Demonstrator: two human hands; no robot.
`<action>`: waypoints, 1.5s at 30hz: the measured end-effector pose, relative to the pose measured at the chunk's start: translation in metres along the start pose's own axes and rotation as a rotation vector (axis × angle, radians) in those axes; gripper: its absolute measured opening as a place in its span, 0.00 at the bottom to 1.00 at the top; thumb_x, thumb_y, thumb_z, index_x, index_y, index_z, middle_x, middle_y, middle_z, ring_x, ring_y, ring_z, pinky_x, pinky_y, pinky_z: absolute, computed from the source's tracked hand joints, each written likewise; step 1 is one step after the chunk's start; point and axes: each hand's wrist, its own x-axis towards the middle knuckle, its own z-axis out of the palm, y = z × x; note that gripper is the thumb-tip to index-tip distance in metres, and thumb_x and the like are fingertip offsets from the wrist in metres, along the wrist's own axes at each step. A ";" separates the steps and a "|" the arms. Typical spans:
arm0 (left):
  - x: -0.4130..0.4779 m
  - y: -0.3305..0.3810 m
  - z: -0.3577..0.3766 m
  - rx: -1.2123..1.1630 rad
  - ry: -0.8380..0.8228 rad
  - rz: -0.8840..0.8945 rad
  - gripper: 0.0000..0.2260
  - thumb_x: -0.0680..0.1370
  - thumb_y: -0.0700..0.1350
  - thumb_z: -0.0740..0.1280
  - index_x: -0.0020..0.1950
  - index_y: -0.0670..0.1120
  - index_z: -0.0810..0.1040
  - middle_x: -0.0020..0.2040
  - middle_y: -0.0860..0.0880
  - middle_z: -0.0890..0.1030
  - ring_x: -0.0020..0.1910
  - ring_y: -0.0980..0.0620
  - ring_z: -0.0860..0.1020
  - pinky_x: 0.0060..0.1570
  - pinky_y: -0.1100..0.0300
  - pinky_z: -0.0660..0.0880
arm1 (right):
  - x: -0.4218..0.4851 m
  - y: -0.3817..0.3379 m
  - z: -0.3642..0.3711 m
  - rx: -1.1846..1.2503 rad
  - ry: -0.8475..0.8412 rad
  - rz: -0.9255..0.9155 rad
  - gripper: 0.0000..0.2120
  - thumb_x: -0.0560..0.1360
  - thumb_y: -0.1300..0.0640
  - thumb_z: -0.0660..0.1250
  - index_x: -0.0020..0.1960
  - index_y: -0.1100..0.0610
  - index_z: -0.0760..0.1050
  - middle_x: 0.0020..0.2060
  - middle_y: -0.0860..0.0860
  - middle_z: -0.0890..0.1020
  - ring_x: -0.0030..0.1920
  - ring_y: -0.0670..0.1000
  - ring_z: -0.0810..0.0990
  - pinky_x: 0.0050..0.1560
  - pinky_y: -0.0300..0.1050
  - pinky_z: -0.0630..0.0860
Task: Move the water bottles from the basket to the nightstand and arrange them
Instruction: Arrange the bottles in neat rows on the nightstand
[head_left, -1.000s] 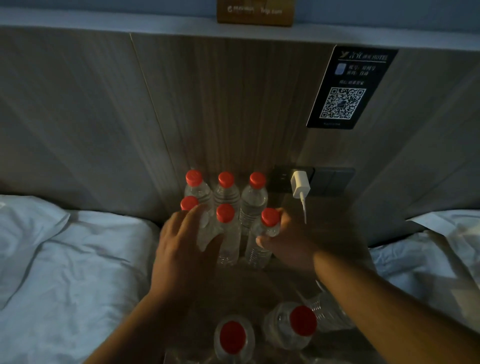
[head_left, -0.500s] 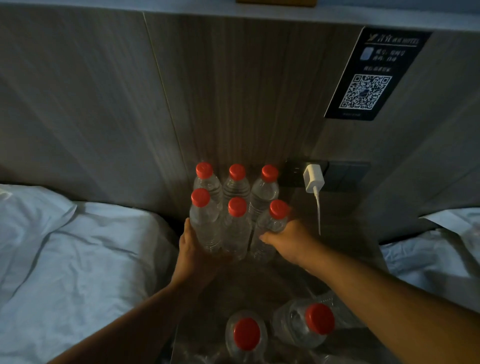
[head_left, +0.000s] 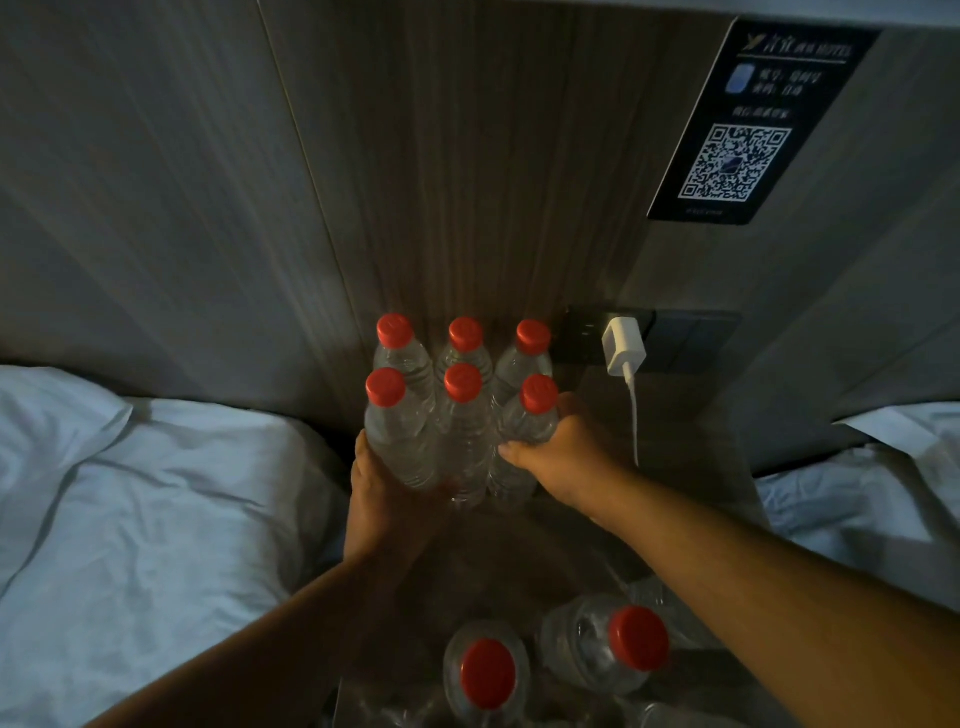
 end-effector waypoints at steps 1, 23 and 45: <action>0.001 -0.002 -0.001 -0.010 0.008 0.008 0.46 0.54 0.70 0.79 0.69 0.59 0.68 0.60 0.57 0.78 0.58 0.53 0.79 0.48 0.51 0.82 | 0.000 -0.001 0.000 0.013 -0.007 0.003 0.28 0.67 0.52 0.76 0.63 0.55 0.69 0.54 0.51 0.80 0.55 0.52 0.79 0.56 0.46 0.74; -0.008 -0.009 0.008 0.026 -0.071 -0.242 0.64 0.47 0.74 0.77 0.76 0.55 0.53 0.73 0.49 0.66 0.69 0.47 0.71 0.62 0.44 0.75 | 0.004 0.005 0.002 0.043 -0.181 0.088 0.15 0.73 0.60 0.71 0.58 0.56 0.75 0.49 0.50 0.80 0.42 0.44 0.76 0.36 0.33 0.67; -0.009 -0.008 0.003 0.113 0.024 -0.092 0.45 0.55 0.73 0.75 0.68 0.62 0.64 0.62 0.59 0.75 0.61 0.53 0.77 0.55 0.48 0.79 | 0.004 0.007 0.007 0.105 -0.103 0.081 0.22 0.71 0.61 0.74 0.64 0.58 0.73 0.58 0.52 0.79 0.60 0.52 0.77 0.54 0.41 0.69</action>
